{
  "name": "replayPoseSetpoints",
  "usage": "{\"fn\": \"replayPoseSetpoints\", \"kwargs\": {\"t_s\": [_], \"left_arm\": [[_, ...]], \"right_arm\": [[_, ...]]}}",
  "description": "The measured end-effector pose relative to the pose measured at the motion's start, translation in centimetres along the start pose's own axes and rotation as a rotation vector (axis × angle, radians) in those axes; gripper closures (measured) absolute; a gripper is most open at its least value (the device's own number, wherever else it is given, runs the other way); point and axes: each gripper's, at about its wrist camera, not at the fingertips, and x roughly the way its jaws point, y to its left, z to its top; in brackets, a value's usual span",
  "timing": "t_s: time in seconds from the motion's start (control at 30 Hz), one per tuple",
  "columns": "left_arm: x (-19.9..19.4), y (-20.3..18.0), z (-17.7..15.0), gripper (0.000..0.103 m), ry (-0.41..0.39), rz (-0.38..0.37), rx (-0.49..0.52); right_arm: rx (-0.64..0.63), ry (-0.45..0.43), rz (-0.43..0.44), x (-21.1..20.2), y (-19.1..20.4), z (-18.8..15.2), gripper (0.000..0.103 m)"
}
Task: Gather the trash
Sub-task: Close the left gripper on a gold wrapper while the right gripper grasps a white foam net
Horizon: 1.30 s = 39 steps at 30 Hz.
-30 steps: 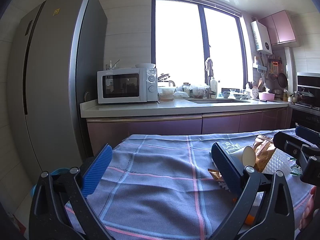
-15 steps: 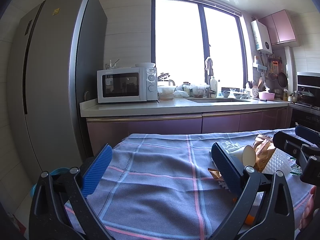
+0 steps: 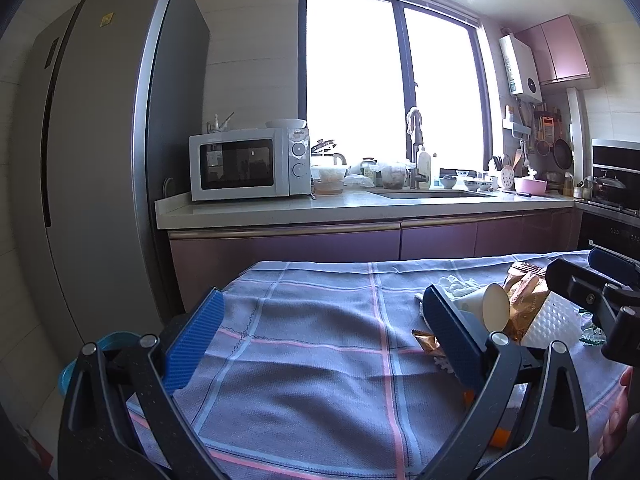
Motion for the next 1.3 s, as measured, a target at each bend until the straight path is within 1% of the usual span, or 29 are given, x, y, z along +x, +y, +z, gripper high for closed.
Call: {"fn": "replayPoseSetpoints", "kwargs": {"t_s": [0.2,0.3,0.43,0.57,0.73,0.8,0.9,1.07,1.17,1.2,1.23,1.27,1.3], "left_arm": [[1.0,-0.6,-0.1,0.005,0.047,-0.034,0.005],[1.9,-1.3,-0.2,0.005,0.086,-0.080,0.010],[3.3,-2.7,-0.2,0.005,0.117,-0.125,0.038],[5.1,-4.6,-0.2,0.005,0.163,-0.199,0.073],[7.5,-6.9,-0.3,0.006,0.211,-0.257,0.110],[8.1,-7.7,-0.3,0.008,0.234,-0.278,0.127],[8.7,-7.8,-0.8,0.008,0.275,-0.326,0.114],[9.8,-7.7,-2.6,0.011,0.391,-0.397,0.097],[10.6,-7.8,-3.4,0.015,0.444,-0.451,0.066],[11.0,-7.8,-3.5,0.019,0.464,-0.472,0.050],[11.4,-7.9,-3.7,0.021,0.483,-0.492,0.033],[11.8,-8.0,-3.8,0.023,0.500,-0.510,0.015],[12.1,-7.9,-3.8,0.026,0.515,-0.526,-0.001]], "right_arm": [[0.024,0.020,-0.030,0.4,-1.6,-0.2,0.007],[0.052,0.042,-0.058,0.7,-3.1,-0.4,0.007],[0.082,0.081,-0.094,1.4,-5.0,-0.6,0.007],[0.108,0.109,-0.103,2.1,-6.6,-0.8,0.008],[0.102,0.135,-0.078,2.8,-6.9,-0.9,0.021],[0.095,0.145,-0.063,3.0,-6.8,-0.9,0.026],[0.092,0.154,-0.041,3.1,-6.6,-1.0,0.026],[0.120,0.200,-0.035,3.7,-7.3,-2.1,0.027],[0.160,0.240,-0.025,4.1,-8.1,-3.0,0.033],[0.172,0.252,-0.017,4.2,-8.3,-3.2,0.036],[0.178,0.261,-0.012,4.3,-8.4,-3.4,0.041],[0.177,0.262,-0.014,4.3,-8.4,-3.5,0.042],[0.173,0.259,-0.014,4.2,-8.4,-3.5,0.045]]}}
